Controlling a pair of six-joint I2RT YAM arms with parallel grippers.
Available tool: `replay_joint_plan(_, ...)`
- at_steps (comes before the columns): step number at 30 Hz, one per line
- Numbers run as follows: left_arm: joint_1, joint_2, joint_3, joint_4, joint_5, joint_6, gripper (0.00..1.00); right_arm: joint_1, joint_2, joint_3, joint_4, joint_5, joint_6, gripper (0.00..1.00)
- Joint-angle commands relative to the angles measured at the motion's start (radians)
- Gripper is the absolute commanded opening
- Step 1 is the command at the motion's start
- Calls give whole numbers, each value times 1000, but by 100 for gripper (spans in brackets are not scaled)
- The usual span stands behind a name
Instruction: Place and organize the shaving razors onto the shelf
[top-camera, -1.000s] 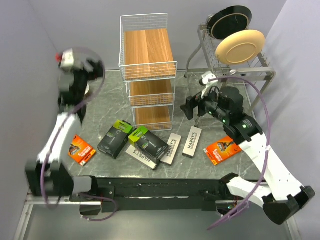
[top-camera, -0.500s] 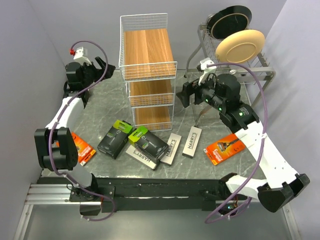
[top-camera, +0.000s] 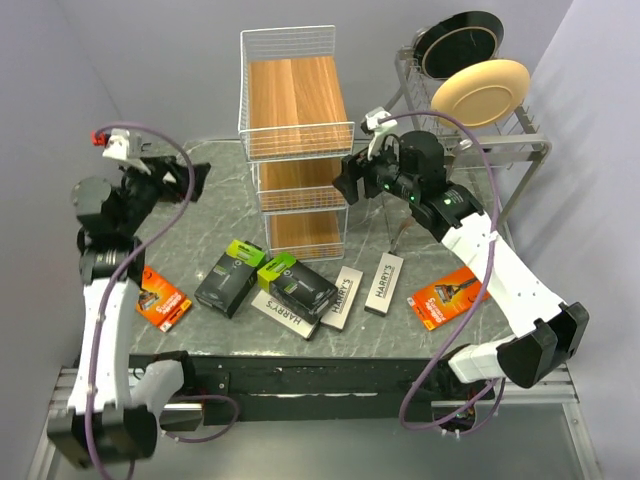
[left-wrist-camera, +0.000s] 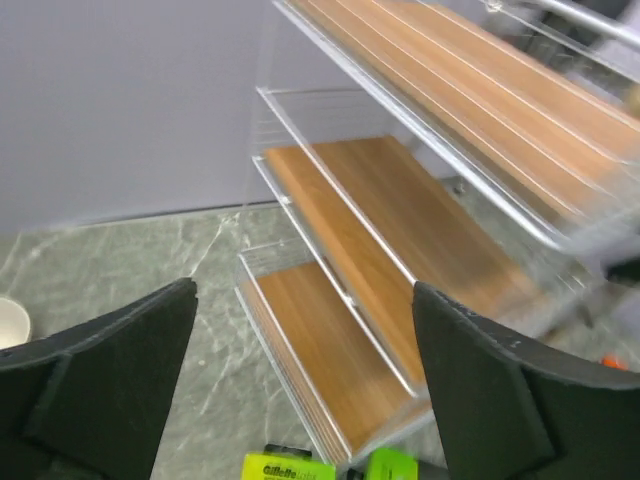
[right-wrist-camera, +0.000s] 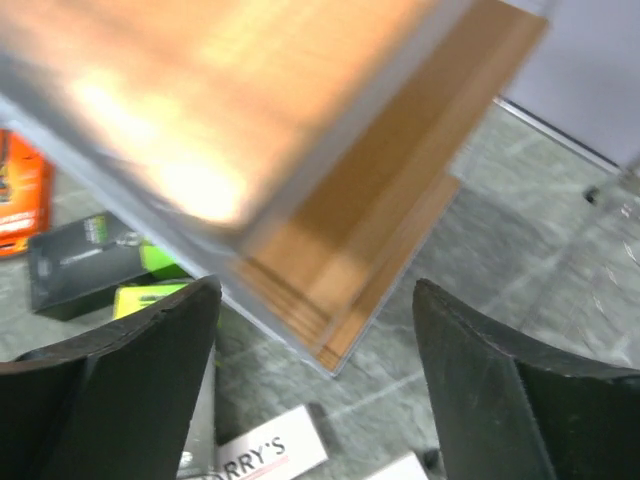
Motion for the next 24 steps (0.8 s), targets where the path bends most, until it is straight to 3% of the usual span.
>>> replay_joint_plan(1, -2, -59, 60, -238, 186, 252, 89, 49, -22, 39, 34, -72, -13, 79)
replay_joint_plan(3, -4, -79, 73, -323, 242, 291, 81, 71, -32, 22, 41, -81, -5, 76)
replay_joint_plan(6, -4, -115, 22, -302, 318, 216, 76, 108, -49, -9, 64, -84, 16, 68)
replay_joint_plan(9, -2, -161, -77, -137, 359, 51, 73, 131, -45, -37, 109, -64, 53, 59)
replay_joint_plan(13, -7, -154, -137, 51, 425, -103, 67, 155, 1, 0, 147, -21, 139, 57)
replay_joint_plan(24, -13, -54, -13, 41, 257, 52, 74, 273, 233, 248, 216, 146, 230, 49)
